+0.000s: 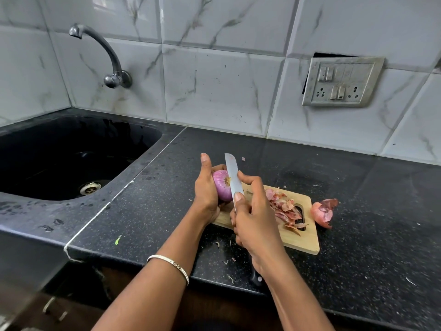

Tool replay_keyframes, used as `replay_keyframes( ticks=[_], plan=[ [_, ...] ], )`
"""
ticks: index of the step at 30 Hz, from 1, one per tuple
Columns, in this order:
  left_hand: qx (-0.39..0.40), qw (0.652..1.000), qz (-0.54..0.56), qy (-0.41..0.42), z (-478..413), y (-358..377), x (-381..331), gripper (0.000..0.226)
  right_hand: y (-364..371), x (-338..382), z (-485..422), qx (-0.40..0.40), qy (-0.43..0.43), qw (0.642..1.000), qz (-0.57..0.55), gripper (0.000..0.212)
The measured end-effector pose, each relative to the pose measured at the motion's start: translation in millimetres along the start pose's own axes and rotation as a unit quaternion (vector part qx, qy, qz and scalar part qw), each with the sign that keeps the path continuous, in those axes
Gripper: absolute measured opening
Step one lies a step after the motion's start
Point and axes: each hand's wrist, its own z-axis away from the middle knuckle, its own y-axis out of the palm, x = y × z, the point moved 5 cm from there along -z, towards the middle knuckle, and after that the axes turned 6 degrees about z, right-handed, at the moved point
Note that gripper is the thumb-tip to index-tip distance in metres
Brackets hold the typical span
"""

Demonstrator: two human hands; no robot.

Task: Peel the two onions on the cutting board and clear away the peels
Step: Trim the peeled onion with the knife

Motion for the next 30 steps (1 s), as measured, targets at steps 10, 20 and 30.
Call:
replay_keyframes(
  ticks=[10, 20, 30],
  plan=[
    [0.043, 0.999, 0.010, -0.021, 2.3, 3.3, 1.7, 0.073, -2.3, 13.8, -7.8, 0.015, 0.061, 0.995, -0.073, 0.033],
    [-0.018, 0.999, 0.021, -0.017, -4.1, -3.2, 4.3, 0.065, 7.7, 7.8, 8.9, 0.012, 0.099, 0.983, -0.155, 0.033],
    [0.019, 1.000, -0.007, 0.022, -2.5, -0.4, 1.4, 0.069, 7.6, 11.3, 9.1, 0.024, 0.106, 0.975, -0.196, 0.034]
  ],
)
